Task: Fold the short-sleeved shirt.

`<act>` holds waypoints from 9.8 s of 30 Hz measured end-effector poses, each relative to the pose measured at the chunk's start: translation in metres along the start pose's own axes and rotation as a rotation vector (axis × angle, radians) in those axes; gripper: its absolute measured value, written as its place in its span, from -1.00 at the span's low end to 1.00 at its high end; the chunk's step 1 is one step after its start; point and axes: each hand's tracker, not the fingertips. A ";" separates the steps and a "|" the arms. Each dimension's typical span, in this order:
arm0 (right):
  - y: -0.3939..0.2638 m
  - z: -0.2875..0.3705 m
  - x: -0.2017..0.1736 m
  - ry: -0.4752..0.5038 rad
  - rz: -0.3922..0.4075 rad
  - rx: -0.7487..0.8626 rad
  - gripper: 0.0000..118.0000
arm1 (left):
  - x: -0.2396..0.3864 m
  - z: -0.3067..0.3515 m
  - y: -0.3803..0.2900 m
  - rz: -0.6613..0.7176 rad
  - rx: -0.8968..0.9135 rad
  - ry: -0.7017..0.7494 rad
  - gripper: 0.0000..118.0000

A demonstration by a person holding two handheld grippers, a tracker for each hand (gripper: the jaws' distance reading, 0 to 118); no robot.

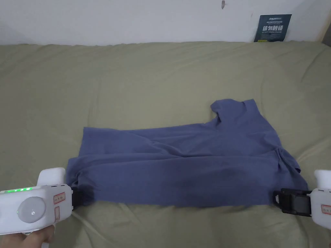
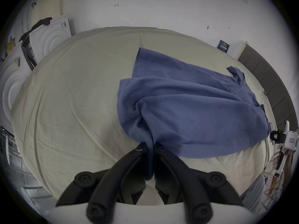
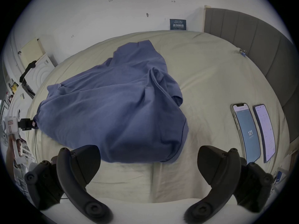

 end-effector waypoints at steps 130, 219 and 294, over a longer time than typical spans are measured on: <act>-0.043 0.135 0.006 0.097 0.047 0.106 -0.95 | -0.056 0.105 -0.039 -0.063 0.163 -0.103 -0.94; -0.108 0.215 -0.129 -0.026 -0.021 0.561 -0.98 | -0.151 0.014 -0.018 0.439 -0.204 -0.670 -0.91; -0.133 0.202 -0.092 0.107 -0.153 0.415 -0.98 | 0.078 0.038 -0.024 0.075 -0.208 -0.639 -1.00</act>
